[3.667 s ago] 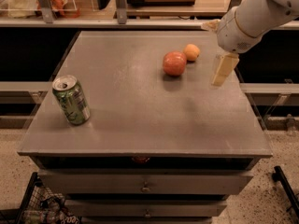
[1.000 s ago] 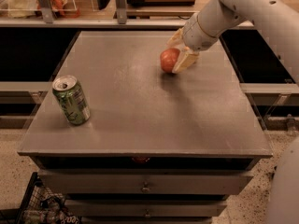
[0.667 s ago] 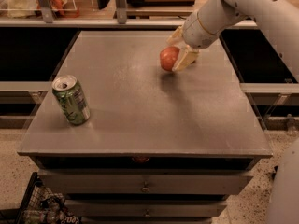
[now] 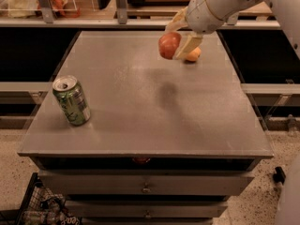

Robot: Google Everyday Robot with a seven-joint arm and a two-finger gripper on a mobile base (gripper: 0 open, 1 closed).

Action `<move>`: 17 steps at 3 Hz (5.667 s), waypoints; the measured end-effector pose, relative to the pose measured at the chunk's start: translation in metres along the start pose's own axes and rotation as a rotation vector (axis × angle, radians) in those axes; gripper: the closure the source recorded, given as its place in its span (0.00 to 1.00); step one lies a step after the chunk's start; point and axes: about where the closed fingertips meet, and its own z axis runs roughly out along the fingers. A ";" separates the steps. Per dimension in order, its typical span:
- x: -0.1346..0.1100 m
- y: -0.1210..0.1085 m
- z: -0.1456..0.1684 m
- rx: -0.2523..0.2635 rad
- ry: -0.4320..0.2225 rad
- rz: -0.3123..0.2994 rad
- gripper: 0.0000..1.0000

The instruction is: Move apple near green can

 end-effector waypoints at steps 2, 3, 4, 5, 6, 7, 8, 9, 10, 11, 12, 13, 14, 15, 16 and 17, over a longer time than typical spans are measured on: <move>-0.014 -0.002 0.011 -0.026 -0.055 -0.034 1.00; -0.058 0.007 0.024 -0.071 -0.144 -0.129 1.00; -0.109 0.032 0.041 -0.145 -0.248 -0.226 1.00; -0.162 0.073 0.068 -0.273 -0.370 -0.310 1.00; -0.164 0.077 0.070 -0.283 -0.376 -0.312 1.00; -0.164 0.077 0.071 -0.295 -0.389 -0.303 1.00; -0.168 0.083 0.073 -0.314 -0.412 -0.286 1.00; -0.177 0.088 0.078 -0.331 -0.435 -0.283 1.00; -0.191 0.095 0.091 -0.363 -0.463 -0.288 1.00; -0.203 0.101 0.103 -0.394 -0.488 -0.292 1.00; -0.208 0.107 0.111 -0.414 -0.507 -0.287 1.00; -0.209 0.118 0.118 -0.434 -0.530 -0.269 1.00; -0.209 0.119 0.119 -0.436 -0.534 -0.268 1.00; -0.210 0.121 0.121 -0.442 -0.548 -0.268 0.84; -0.211 0.123 0.122 -0.449 -0.559 -0.271 0.60; -0.211 0.124 0.124 -0.455 -0.565 -0.272 0.37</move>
Offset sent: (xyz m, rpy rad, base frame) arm -0.0024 0.0384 0.0016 0.0488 0.0200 0.1551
